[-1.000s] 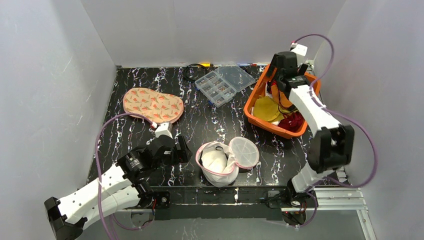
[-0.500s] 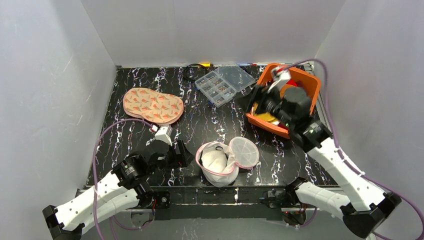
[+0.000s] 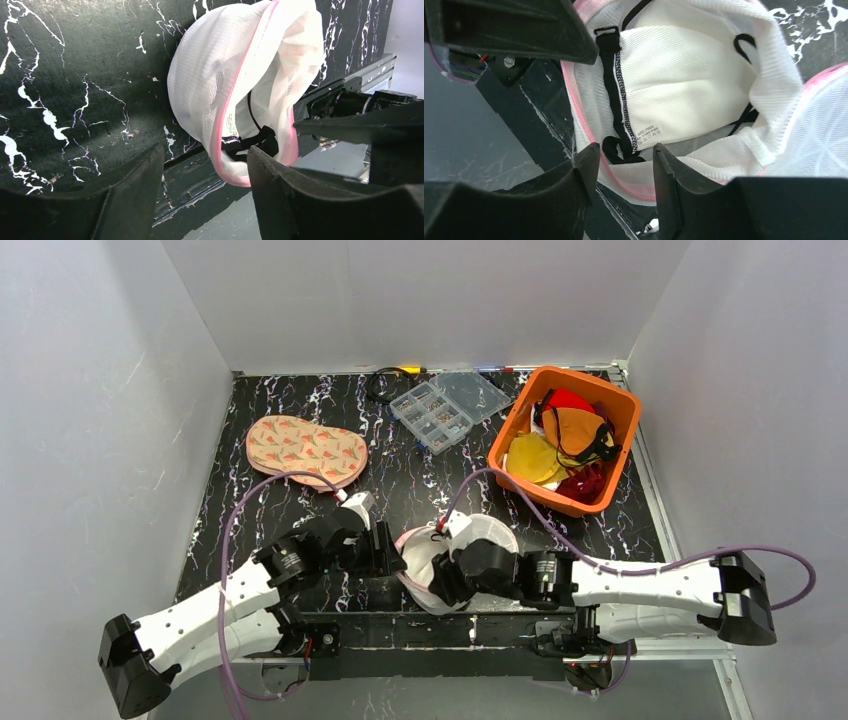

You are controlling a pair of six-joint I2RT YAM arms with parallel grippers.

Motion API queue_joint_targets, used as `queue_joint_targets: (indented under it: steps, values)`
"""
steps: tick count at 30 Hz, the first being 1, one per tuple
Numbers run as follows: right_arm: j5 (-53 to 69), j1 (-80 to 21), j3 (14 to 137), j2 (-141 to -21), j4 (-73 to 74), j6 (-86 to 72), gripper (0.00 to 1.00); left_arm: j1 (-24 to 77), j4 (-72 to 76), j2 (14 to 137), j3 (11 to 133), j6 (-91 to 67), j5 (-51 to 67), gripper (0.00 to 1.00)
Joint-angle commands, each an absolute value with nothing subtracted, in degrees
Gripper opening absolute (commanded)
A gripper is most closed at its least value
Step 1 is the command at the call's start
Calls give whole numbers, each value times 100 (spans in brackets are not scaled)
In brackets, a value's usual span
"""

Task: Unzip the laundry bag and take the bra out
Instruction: Pick up the bra from the laundry bag.

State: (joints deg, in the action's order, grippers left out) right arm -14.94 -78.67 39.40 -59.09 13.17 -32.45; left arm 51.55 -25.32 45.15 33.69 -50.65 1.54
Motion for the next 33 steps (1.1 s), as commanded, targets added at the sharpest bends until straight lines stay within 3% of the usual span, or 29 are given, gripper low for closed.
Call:
queue_joint_targets:
  steps: [1,10,11,14,17,30,33]
  values:
    - [-2468,-8449,3858,-6178,862,-3358,51,5206,-2411,4622,3351,-5085,385,54]
    - [-2898,-9029,3493,-6153,1041,-3483,53,5212,-2388,4453,2869,-4886,474,1]
    - [-2953,-9042,3478,-6062,1060,-3488,55,5208,-2395,4430,2845,-4833,476,0]
    - [-3191,-9052,3574,-5740,1069,-3471,68,5211,-2408,4405,2822,-4692,459,0]
    - [-3489,-9053,3811,-5556,1023,-3326,74,5211,-2447,4404,2851,-4584,372,0]
    - [-4442,-9053,5008,-7688,814,-3277,78,5217,-2410,4344,2734,-4619,298,0]
    - [-4731,-9048,5017,-7845,825,-3476,78,5213,-2648,4215,2871,-4625,121,21]
